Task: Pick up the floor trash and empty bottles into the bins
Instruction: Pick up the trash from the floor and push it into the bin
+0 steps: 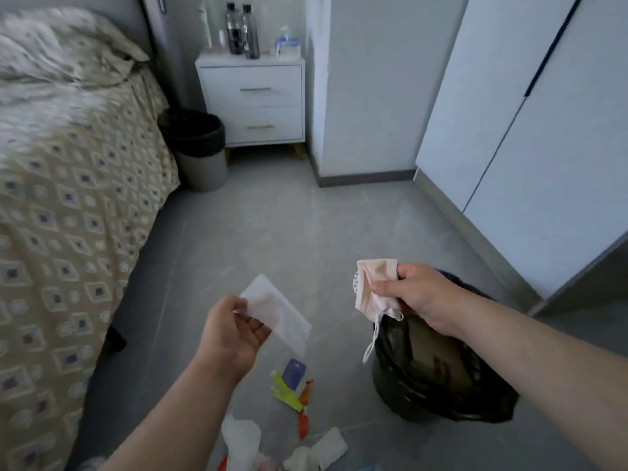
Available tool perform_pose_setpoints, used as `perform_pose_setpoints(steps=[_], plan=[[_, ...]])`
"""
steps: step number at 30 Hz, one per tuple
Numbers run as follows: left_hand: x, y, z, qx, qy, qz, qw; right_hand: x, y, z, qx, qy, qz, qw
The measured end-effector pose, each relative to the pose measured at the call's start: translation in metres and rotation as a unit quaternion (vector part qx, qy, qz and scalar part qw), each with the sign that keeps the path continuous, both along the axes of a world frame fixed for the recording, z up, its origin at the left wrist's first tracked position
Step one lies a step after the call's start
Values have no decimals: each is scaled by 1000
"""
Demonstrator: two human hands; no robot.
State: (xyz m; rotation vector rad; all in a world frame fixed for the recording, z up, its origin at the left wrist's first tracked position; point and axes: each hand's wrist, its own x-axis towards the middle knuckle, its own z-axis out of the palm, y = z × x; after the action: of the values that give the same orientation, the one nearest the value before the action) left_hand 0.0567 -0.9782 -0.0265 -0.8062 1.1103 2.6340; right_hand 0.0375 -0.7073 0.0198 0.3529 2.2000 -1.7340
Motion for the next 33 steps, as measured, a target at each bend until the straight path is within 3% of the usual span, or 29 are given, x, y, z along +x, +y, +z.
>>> perform_pose_setpoints(steps=[10, 12, 14, 17, 21, 25, 27, 28, 29, 33], plan=[[-2, 180, 37, 25, 13, -162, 986, 45, 151, 16, -30, 13, -212, 977], [-4, 213, 22, -20, -4, -207, 978, 48, 168, 9, -33, 16, -240, 970], [-5, 238, 0, -125, -31, -252, 959, 48, 178, 4, -32, 14, -262, 964], [-2, 252, -28, -322, -29, -327, 888, 45, 181, -5, -3, -5, -263, 965], [-4, 247, -37, -492, 39, -389, 778, 43, 180, -20, 60, -28, -248, 966], [-1, 234, -33, -670, 184, -378, 612, 39, 173, -34, 96, -54, -225, 968], [3, 220, -38, -722, 224, -399, 520, 37, 166, -44, 122, -73, -195, 970], [5, 213, -45, -723, 224, -430, 492, 35, 162, -49, 141, -84, -172, 971], [8, 207, -50, -708, 222, -462, 485, 33, 157, -55, 159, -93, -148, 972], [16, 194, -72, -643, 232, -499, 533, 19, 138, -88, 196, -94, -77, 973]])
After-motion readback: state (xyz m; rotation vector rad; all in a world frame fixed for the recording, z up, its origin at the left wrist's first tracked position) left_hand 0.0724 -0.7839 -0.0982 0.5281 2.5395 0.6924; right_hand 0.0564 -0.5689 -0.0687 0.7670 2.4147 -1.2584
